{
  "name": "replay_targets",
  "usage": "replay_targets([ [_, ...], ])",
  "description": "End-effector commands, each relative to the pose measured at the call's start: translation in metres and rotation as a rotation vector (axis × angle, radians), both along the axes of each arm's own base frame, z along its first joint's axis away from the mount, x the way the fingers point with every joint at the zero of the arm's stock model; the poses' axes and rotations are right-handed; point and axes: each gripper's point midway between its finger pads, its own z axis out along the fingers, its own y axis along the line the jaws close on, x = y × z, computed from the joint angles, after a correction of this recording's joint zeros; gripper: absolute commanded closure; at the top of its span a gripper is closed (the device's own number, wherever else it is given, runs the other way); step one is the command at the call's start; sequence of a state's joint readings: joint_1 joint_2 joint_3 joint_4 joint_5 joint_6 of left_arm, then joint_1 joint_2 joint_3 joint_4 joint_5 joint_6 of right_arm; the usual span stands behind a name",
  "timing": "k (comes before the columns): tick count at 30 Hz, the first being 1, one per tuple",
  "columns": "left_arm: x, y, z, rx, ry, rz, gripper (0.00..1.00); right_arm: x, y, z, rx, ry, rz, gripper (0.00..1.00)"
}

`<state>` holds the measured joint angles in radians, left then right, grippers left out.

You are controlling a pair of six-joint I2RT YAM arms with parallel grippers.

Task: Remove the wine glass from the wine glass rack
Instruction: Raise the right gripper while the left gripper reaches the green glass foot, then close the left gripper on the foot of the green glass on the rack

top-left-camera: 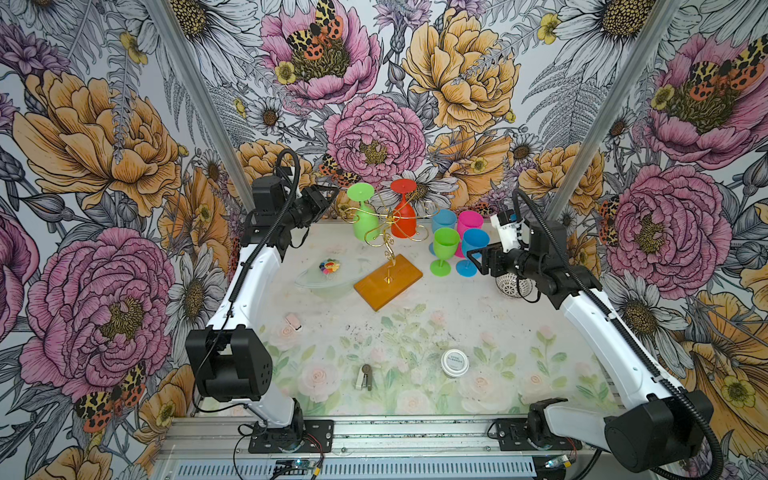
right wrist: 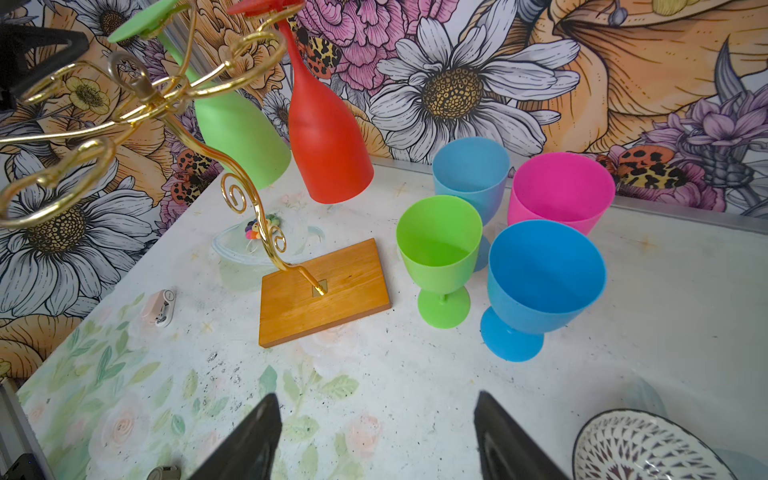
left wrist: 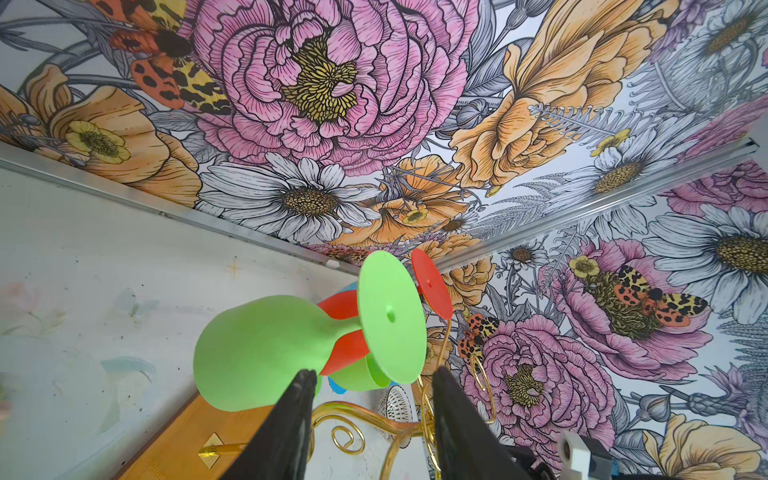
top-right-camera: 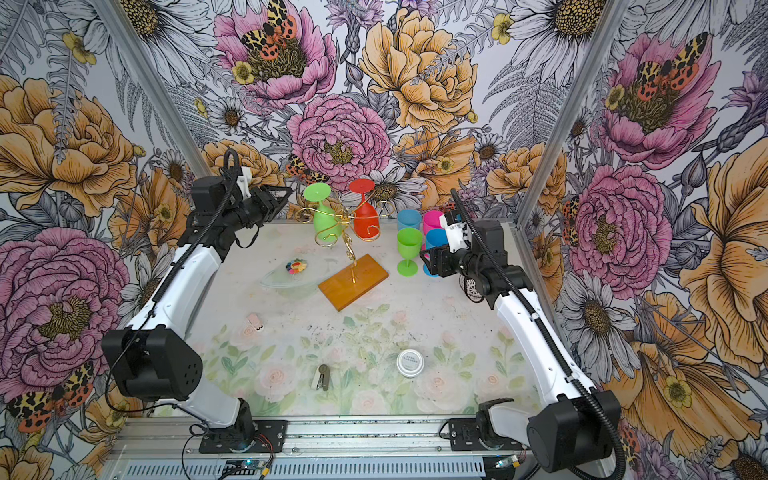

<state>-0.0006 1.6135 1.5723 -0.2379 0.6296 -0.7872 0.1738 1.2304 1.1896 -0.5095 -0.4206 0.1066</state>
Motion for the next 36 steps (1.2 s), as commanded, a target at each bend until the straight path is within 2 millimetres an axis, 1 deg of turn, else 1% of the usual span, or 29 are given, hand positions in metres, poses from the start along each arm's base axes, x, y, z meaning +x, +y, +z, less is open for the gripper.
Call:
replay_targets([
  [1,-0.001,-0.015,0.008,-0.014,0.003,-0.063,0.52,-0.007,0.004,0.014,0.013,-0.059,0.020,0.26],
  [7,0.004,-0.025,0.004,0.005,0.016,-0.080,0.53,-0.011,0.001,0.015,0.009,-0.065,0.003,0.26],
  [13,0.008,-0.026,-0.002,0.019,0.034,-0.074,0.53,-0.014,0.001,0.020,0.023,-0.075,0.000,0.27],
  [17,0.010,-0.030,-0.007,0.023,0.055,-0.087,0.54,-0.015,0.001,0.021,0.025,-0.077,0.000,0.27],
  [23,0.013,-0.037,-0.011,0.025,0.065,-0.105,0.55,-0.016,0.000,0.022,0.027,-0.081,-0.006,0.27],
  [29,0.016,-0.042,-0.012,0.026,0.074,-0.119,0.57,-0.017,-0.001,0.022,0.024,-0.084,-0.009,0.27],
  [36,0.019,-0.047,-0.009,0.022,0.072,-0.136,0.65,-0.018,-0.002,0.022,0.025,-0.085,-0.014,0.27],
])
